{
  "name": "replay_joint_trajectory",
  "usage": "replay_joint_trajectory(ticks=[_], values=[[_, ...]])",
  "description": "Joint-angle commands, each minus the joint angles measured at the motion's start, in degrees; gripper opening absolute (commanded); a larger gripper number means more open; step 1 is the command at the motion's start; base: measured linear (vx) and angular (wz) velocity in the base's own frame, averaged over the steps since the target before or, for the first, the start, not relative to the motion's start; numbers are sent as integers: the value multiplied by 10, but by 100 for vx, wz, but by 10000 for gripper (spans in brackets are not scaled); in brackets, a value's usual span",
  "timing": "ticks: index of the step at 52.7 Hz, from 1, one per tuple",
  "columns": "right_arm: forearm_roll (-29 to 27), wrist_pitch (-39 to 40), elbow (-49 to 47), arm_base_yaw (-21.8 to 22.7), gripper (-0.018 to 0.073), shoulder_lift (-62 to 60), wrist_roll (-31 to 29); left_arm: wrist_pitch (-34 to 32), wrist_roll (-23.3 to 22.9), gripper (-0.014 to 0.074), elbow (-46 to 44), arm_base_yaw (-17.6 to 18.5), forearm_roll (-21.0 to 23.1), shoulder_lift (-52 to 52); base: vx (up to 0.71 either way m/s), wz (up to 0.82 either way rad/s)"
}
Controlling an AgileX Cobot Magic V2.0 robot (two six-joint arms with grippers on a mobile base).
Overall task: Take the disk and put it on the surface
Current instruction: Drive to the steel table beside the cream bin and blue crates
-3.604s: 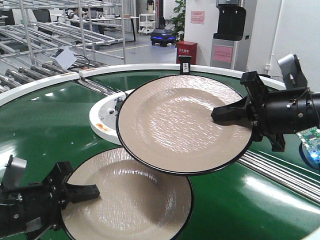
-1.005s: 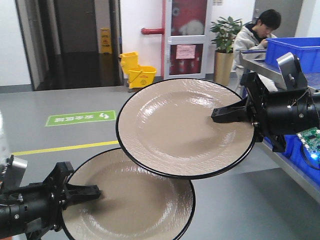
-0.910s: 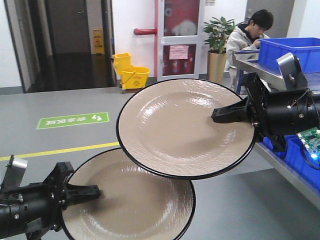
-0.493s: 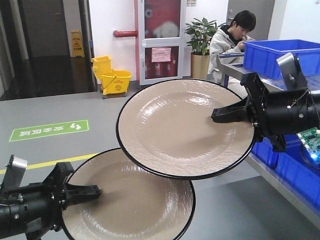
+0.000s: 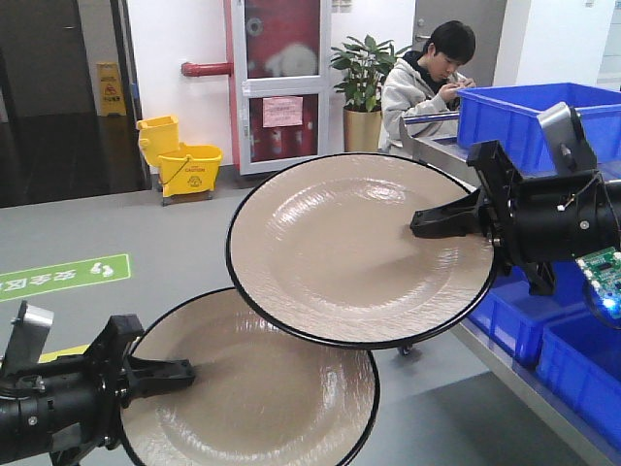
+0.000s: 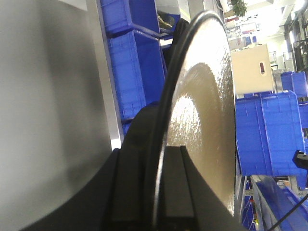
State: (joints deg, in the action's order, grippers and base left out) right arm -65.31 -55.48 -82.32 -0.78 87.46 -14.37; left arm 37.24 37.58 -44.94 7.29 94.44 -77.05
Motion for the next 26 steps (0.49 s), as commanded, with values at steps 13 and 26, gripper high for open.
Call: replay_joint_trajectory(ticks=[13,26], values=[[-70,18,-23,2,-8,-24,1,30,-9,1,-17,3,77,20,44,-5],[-70,19,-23,2,-8,-24,1,30,-9,1,-17,3,77,20,43,-3]])
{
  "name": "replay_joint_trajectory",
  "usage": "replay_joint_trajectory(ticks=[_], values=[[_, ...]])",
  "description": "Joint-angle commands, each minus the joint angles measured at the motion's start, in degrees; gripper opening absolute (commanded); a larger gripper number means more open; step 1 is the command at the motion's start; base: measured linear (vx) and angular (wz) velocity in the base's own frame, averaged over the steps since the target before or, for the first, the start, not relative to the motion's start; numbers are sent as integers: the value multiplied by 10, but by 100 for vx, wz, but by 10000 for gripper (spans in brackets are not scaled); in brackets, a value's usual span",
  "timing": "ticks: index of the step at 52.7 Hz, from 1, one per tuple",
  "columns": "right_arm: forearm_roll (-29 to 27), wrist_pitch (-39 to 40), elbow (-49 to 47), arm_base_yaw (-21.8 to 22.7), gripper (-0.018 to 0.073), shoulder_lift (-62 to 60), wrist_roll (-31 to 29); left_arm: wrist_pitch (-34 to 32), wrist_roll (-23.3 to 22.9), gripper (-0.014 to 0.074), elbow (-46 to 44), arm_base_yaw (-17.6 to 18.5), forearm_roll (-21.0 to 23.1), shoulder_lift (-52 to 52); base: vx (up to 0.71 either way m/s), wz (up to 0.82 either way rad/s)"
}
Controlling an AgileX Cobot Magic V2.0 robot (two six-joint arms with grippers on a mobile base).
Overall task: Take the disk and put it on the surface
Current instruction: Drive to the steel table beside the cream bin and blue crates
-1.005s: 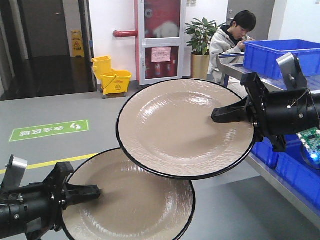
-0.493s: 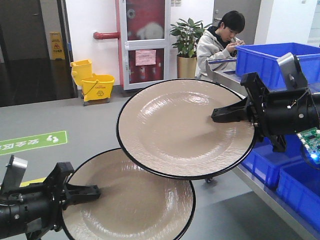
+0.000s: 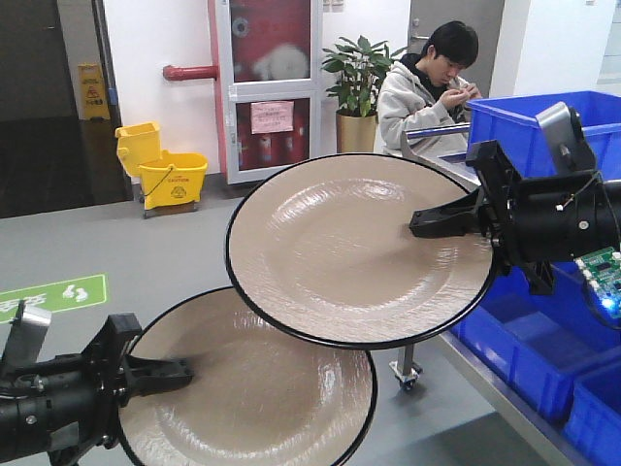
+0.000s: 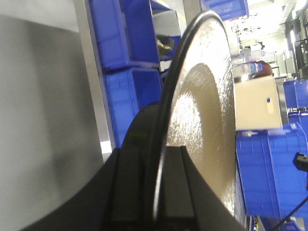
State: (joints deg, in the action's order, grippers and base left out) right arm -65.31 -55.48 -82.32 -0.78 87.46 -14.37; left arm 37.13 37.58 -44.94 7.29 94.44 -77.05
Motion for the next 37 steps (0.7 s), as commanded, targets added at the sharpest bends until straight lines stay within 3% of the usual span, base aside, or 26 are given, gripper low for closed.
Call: replay_joint_trajectory(ticks=[1,18,37], values=[[-70,19,-23,2,-8,-24,1,31,-9,1,-17,3,77,20,42,-9],[-70,19,-23,2,-8,-24,1,31,-9,1,-17,3,77,20,41,-27],[-70,19,-23,2,-8,-24,1,31,-9,1,-17,3,77,20,36,-64]])
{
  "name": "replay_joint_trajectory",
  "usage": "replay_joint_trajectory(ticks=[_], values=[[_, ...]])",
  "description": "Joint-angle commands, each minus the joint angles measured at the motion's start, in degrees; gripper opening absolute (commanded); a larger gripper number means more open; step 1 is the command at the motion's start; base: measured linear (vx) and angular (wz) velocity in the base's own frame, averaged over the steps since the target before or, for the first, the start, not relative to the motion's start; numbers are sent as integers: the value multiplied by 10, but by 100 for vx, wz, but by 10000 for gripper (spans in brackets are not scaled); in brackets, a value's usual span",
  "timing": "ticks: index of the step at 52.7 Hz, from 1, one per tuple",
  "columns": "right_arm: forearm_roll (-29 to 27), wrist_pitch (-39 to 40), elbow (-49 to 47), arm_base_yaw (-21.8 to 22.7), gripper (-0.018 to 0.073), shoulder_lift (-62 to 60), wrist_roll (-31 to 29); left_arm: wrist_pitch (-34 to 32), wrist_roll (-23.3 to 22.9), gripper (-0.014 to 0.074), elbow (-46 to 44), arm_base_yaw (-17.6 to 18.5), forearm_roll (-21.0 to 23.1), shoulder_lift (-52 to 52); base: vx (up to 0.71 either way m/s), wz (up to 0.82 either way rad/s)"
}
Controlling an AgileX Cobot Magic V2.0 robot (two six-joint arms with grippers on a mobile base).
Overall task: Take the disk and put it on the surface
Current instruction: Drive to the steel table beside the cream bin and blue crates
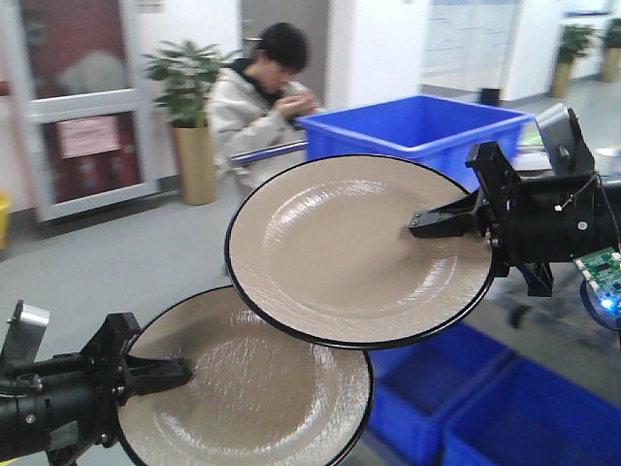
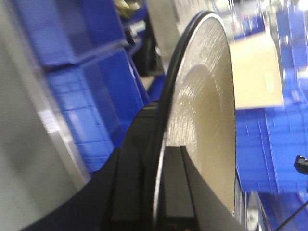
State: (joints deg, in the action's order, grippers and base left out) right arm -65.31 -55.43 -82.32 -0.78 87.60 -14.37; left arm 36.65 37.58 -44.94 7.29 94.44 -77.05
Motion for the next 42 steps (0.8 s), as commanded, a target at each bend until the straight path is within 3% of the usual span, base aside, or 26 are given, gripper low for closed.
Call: replay_joint_trajectory(ticks=[1,24,42], values=[[-70,18,-23,2,-8,-26,1,35,-9,1,-17,3,77,20,34,-81],[-70,18,-23,2,-8,-26,1,34,-9,1,-17,2,77,20,31,-78],[-70,18,-23,2,-8,-26,1,34,-9,1,-17,2,77,20,26,-56]])
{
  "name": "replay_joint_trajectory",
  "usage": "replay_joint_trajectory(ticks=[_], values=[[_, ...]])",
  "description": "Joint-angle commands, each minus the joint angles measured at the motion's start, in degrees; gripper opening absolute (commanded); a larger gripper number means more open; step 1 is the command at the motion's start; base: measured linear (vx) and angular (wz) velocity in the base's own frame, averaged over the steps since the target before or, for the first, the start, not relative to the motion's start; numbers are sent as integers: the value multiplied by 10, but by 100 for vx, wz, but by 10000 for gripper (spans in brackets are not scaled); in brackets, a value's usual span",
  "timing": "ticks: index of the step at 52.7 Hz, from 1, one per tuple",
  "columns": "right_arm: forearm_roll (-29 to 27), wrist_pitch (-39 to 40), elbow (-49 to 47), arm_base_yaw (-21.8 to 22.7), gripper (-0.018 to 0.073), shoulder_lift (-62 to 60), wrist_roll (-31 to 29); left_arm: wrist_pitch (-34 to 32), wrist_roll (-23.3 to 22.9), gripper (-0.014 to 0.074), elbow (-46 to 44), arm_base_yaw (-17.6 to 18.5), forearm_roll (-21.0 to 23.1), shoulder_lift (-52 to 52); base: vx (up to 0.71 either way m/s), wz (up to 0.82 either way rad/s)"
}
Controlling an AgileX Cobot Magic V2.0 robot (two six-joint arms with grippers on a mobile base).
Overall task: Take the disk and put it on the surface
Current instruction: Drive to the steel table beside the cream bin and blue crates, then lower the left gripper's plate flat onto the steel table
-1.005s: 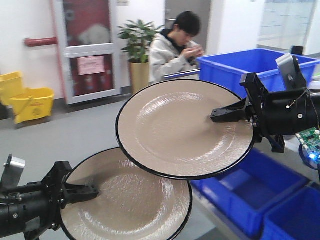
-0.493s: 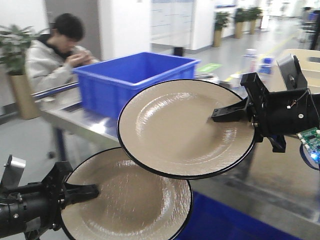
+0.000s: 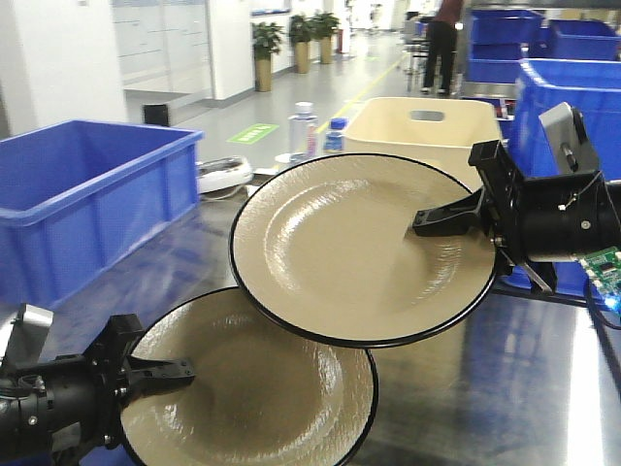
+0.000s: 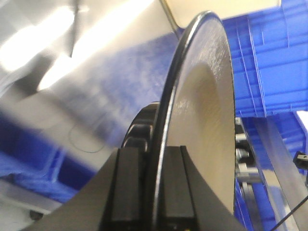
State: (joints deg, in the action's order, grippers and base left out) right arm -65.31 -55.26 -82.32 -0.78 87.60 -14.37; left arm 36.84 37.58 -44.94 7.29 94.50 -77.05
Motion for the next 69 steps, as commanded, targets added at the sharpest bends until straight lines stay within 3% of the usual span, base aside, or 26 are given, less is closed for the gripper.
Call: replay_joint_trajectory(ticks=[1,69], values=[[-70,17,-23,2,-8,-26,1,32,-9,1,-17,2,77,20,25,-41],[-70,17,-23,2,-8,-26,1,32,-9,1,-17,2,77,20,18,-27]])
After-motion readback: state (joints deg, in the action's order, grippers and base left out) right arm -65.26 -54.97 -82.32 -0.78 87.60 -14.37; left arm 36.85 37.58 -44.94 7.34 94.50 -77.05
